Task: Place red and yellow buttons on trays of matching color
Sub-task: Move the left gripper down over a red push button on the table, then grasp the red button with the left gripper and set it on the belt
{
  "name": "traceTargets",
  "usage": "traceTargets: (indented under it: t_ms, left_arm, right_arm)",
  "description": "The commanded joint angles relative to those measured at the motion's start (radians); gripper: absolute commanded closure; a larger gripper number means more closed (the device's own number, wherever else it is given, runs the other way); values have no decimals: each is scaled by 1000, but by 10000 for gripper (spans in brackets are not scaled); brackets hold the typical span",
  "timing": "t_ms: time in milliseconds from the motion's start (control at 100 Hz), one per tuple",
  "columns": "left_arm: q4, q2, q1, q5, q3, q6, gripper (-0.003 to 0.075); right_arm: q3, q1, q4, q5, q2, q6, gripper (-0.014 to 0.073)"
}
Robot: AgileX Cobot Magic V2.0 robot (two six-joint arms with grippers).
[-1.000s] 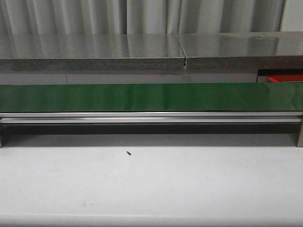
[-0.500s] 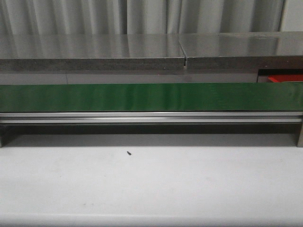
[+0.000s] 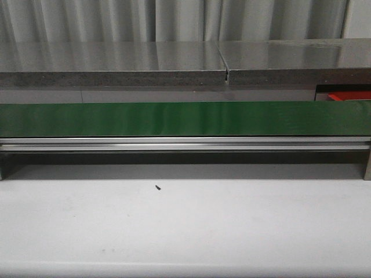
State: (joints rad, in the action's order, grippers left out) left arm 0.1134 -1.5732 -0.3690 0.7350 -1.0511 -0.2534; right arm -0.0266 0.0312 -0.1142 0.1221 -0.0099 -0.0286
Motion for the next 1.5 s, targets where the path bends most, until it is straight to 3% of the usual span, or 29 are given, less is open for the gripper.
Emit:
traceTargets:
  t_ms: [0, 230, 950, 1050, 1380, 1490]
  left_arm:
    - [7, 20, -19, -26, -35, -27, 57]
    - [-10, 0, -69, -37, -53, -28, 57]
    - [-22, -140, -69, -58, -91, -28, 73]
    - [-22, -140, -69, -61, -91, -28, 141]
    - [-22, -140, -69, -59, -91, -28, 521]
    - [-22, -136, -69, -43, -91, -28, 598]
  right_arm:
    - [-1, -1, -8, -78, -18, 3, 660]
    - [-1, -1, -8, -78, -18, 3, 660]
    - [-1, -1, -8, -78, -18, 3, 660]
    - [-1, -1, -8, -78, -18, 3, 660]
    - [-1, -1, -8, -78, -18, 3, 660]
    - [-1, -1, -8, -78, -18, 3, 660]
